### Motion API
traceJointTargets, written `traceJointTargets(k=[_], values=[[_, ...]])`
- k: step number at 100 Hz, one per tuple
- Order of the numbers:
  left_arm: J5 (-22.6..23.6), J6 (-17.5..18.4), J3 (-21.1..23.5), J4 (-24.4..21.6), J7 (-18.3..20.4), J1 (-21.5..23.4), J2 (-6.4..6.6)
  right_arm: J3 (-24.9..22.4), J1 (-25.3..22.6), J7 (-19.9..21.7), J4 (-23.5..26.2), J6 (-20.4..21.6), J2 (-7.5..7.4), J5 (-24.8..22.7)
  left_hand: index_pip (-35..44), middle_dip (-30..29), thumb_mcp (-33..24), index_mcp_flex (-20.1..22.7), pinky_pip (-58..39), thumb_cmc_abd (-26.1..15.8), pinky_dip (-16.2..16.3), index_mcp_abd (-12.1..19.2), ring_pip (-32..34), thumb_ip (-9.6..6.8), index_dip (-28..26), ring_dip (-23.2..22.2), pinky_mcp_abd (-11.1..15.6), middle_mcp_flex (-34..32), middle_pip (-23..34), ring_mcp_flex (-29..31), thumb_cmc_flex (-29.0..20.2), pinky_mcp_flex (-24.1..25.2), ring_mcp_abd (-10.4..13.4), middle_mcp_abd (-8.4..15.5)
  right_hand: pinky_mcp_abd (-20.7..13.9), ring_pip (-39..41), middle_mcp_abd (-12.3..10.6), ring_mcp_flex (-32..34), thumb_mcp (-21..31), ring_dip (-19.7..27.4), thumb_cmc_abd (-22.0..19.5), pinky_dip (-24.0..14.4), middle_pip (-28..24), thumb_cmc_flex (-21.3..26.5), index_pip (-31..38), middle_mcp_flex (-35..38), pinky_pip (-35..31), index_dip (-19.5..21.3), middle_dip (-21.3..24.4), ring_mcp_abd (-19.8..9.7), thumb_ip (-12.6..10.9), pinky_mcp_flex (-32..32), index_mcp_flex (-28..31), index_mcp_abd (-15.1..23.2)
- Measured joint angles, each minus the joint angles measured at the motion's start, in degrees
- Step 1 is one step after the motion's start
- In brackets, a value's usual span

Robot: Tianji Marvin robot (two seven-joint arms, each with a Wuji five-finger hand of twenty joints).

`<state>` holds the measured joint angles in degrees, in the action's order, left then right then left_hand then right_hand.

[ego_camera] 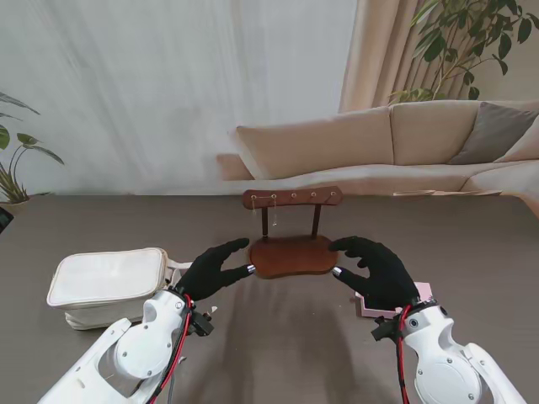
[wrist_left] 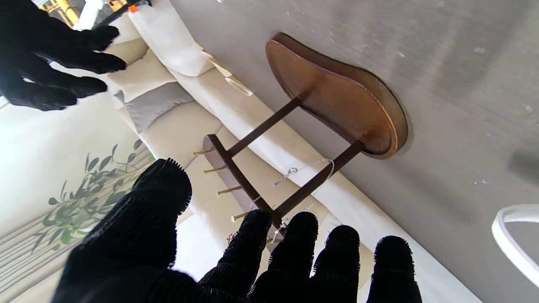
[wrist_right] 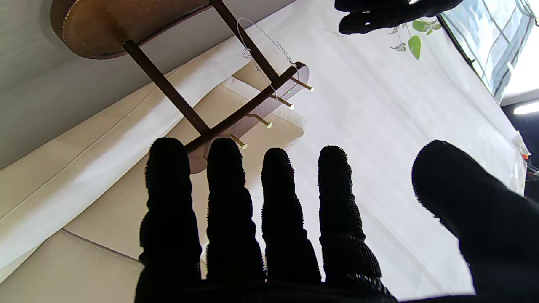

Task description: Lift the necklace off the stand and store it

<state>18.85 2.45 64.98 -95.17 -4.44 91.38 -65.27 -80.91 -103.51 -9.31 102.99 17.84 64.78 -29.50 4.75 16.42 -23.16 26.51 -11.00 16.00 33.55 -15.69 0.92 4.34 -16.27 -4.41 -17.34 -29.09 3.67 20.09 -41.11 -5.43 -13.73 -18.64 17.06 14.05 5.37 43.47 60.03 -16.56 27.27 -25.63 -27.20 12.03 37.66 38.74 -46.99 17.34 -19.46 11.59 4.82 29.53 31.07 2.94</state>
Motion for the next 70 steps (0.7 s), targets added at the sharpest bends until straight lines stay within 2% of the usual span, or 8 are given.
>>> traceJointTargets(k=[15, 20, 32, 43, 52, 57, 65, 70], values=[[-0.74, -3.35, -1.65, 3.28, 0.22, -5.11, -0.45, -0.10, 0.13, -0.15, -0.21, 0.52, 0.08, 0.42, -0.01, 0.04, -1.29, 0.00, -1.08, 0.00, 0.88, -0.77, 0.02, 0.00, 0.55, 0.00, -0.06, 0.00, 0.00, 1.55, 0.03, -1.70, -0.73, -0.60, 0.00, 0.00, 0.00, 0.00, 0.00, 0.00, 0.00, 0.00, 0.00, 0.00, -0.10, 0.00, 0.01, 0.00, 0.00, 0.00, 0.00, 0.00, 0.00, 0.00], [-1.65, -4.32, -2.05, 4.35, 0.49, -6.71, -0.63, -0.20, 0.15, -0.15, -0.29, 0.72, 0.12, 0.65, -0.09, 0.54, -2.22, 0.00, -2.31, 0.02, 2.19, -0.78, 0.02, 0.00, 1.11, 0.00, -1.38, -0.06, 0.00, 2.50, 0.66, -2.21, -1.01, -0.93, 0.00, 0.00, 0.00, 0.00, 0.00, 0.00, 0.00, 0.00, 0.00, 0.00, -0.11, 0.00, 0.01, 0.00, 0.00, 0.00, 0.00, 0.00, 0.00, 0.00], [-4.08, -5.32, -3.00, 7.12, 2.62, -10.41, -0.83, -0.31, 0.26, -0.24, -0.48, 0.99, 0.18, 1.12, -0.61, 1.52, -2.77, -0.08, -4.19, 0.02, 4.63, -0.79, 0.02, 0.00, 2.07, 0.00, -1.43, -1.15, 0.69, 5.15, 0.67, -3.97, -1.38, -1.01, 0.00, 0.00, 0.00, 0.00, 0.00, 0.00, 0.00, 0.00, 0.01, 0.00, -0.12, 0.00, 0.01, 0.00, 0.00, 0.00, 0.00, 0.00, 0.00, 0.00], [-7.13, -6.31, -4.80, 11.36, 3.73, -14.49, -1.16, -0.37, 0.40, -0.32, -0.63, 1.14, 0.23, 1.47, -0.62, 3.70, -4.13, -0.08, -10.19, 0.03, 13.38, -0.79, 0.84, 0.00, 2.94, -0.15, -3.50, -2.67, 1.45, 10.85, 0.67, -7.28, -2.93, -2.61, 0.01, -0.01, 0.00, 0.00, 0.00, 0.00, 0.00, 0.00, 0.01, 0.00, -0.15, 0.00, 0.02, 0.00, 0.00, 0.00, 0.00, 0.00, 0.00, 0.00], [-9.66, -6.84, -6.13, 14.99, 4.29, -17.44, -1.64, -0.42, 0.48, -0.32, -0.69, 1.15, 0.24, 1.60, -0.62, 6.27, -5.17, -0.08, -19.88, 0.04, 21.55, -0.79, 1.81, 0.00, 3.32, -0.78, -3.82, -4.28, 2.06, 14.77, 1.06, -6.68, -3.14, -3.30, 0.01, -0.01, 0.00, 0.00, 0.00, 0.00, 0.00, 0.00, 0.02, 0.00, -0.16, 0.00, 0.02, 0.00, 0.00, 0.00, 0.00, 0.00, 0.00, 0.00], [-9.60, -7.06, -7.12, 16.92, 5.07, -19.09, -1.77, -0.43, 0.51, -0.32, -0.71, 1.16, 0.25, 1.70, -0.62, 7.73, -5.19, -0.08, -30.86, 0.04, 21.55, -0.79, 2.89, 0.00, 3.72, -0.85, -3.85, -4.42, 2.19, 16.37, 1.29, -4.29, -3.54, -3.59, 0.01, -0.01, 0.00, 0.00, 0.00, 0.00, 0.00, 0.00, 0.02, 0.00, -0.17, 0.00, 0.02, 0.00, 0.00, 0.00, 0.00, 0.00, 0.00, 0.00], [-9.44, -7.14, -8.53, 19.85, 5.75, -21.42, -2.05, -0.44, 0.56, -0.36, -0.75, 1.19, 0.27, 1.74, -0.79, 10.68, -5.25, -0.83, -45.27, 0.04, 17.18, -0.76, 3.27, 0.00, 4.56, -1.45, -3.85, -5.37, 2.92, 19.24, 1.29, -2.30, -3.84, -4.18, 0.01, -0.01, 0.00, 0.00, 0.00, 0.00, 0.00, 0.00, 0.03, 0.00, -0.17, 0.00, 0.02, 0.00, 0.00, 0.00, 0.00, 0.00, 0.00, 0.00], [-9.98, -7.14, -9.07, 21.59, 5.68, -22.57, -2.41, -0.45, 0.59, -0.39, -0.79, 1.19, 0.27, 1.76, -1.08, 12.62, -5.76, -0.95, -50.54, 0.04, 16.33, -0.73, 3.81, 0.00, 4.87, -1.52, -3.85, -6.50, 3.97, 20.61, 1.29, -2.22, -3.97, -4.39, 0.01, -0.01, 0.00, 0.00, 0.00, 0.00, 0.00, 0.00, 0.03, 0.00, -0.17, 0.00, 0.02, 0.00, 0.00, 0.00, 0.00, 0.00, 0.00, 0.00]])
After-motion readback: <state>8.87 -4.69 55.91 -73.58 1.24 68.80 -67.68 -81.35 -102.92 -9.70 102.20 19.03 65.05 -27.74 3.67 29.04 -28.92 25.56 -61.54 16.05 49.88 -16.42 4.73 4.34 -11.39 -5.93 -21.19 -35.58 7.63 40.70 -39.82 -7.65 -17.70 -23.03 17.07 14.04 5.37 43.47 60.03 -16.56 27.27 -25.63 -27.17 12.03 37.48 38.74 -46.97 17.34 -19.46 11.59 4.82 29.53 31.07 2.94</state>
